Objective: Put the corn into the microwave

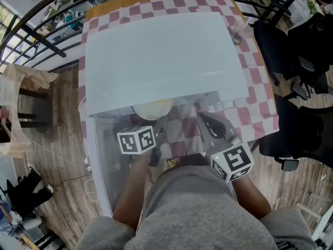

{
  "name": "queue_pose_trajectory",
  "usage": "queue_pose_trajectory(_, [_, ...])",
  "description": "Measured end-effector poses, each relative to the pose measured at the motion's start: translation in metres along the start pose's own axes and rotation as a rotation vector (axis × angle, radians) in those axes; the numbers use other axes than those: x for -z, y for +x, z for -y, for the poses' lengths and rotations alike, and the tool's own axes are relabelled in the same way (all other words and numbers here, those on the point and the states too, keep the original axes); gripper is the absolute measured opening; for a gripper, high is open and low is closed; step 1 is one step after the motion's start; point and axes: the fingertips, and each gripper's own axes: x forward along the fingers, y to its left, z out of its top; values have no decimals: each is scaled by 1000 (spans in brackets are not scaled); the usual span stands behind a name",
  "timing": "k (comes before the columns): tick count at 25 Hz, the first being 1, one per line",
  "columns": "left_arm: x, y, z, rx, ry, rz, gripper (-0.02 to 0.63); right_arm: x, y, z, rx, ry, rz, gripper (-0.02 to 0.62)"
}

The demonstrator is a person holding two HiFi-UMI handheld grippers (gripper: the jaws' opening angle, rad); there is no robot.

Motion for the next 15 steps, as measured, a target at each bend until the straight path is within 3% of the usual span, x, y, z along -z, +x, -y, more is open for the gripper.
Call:
queue_pose_trajectory(5, [-14,6,-1,-30,-21,21,95,1,0,3,7,6,3,-3])
queue_pose_trajectory(7, [-19,10,-4,-66,9,13,9,2,-1,5,11,11,1,-2])
queue_pose_trajectory(10, [-24,15,-4,-69,42,-9,8,3,-1,7,13,14,-1,-3])
queue_pose_trajectory(15, [-22,19,-4,-15,-12,-74,9,1,0,7,17,17,1,-2])
